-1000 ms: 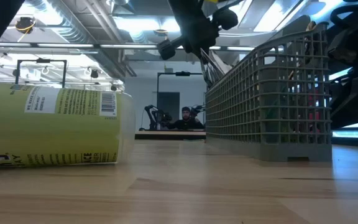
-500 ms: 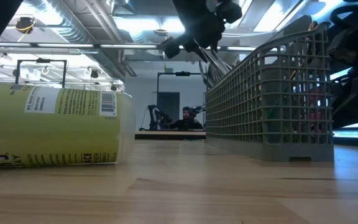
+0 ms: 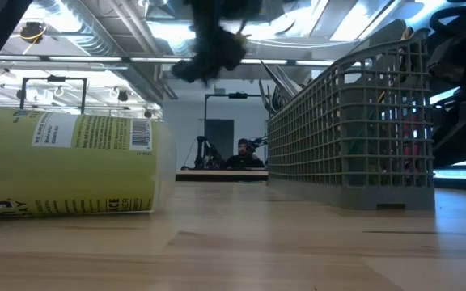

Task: Sort silverware
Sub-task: Put the spoon into the silverware basket

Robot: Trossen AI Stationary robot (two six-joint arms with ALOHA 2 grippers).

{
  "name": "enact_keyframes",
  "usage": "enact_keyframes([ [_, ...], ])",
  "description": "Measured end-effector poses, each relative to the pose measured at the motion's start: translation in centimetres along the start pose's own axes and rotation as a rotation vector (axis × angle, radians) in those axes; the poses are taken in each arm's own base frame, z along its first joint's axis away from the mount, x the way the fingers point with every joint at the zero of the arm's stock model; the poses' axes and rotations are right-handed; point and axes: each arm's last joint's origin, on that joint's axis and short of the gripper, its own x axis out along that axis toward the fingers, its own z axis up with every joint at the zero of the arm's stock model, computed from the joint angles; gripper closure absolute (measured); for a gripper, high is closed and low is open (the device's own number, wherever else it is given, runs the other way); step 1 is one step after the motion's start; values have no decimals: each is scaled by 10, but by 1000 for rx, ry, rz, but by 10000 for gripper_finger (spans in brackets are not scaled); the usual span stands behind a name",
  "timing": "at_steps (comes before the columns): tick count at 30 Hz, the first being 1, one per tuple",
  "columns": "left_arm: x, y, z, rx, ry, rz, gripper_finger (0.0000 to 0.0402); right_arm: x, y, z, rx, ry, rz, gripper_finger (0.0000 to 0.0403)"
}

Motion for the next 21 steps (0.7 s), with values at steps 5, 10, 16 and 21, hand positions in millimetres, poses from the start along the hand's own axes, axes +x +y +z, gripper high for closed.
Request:
enact_keyframes([
  [5, 53, -13, -50, -568, 113, -456, 283, 0, 0, 0, 0, 0, 0, 327],
  [10, 86, -44, -73, -916, 341, -857, 283, 0, 0, 0, -1, -3, -7, 327],
  [16, 72, -82, -77, -970, 382, -677, 283, 0, 1, 1, 10, -11, 2, 327],
  [21, 31, -118, -84, -1132, 245, -609, 283, 1, 1, 0, 8, -3, 0, 327],
])
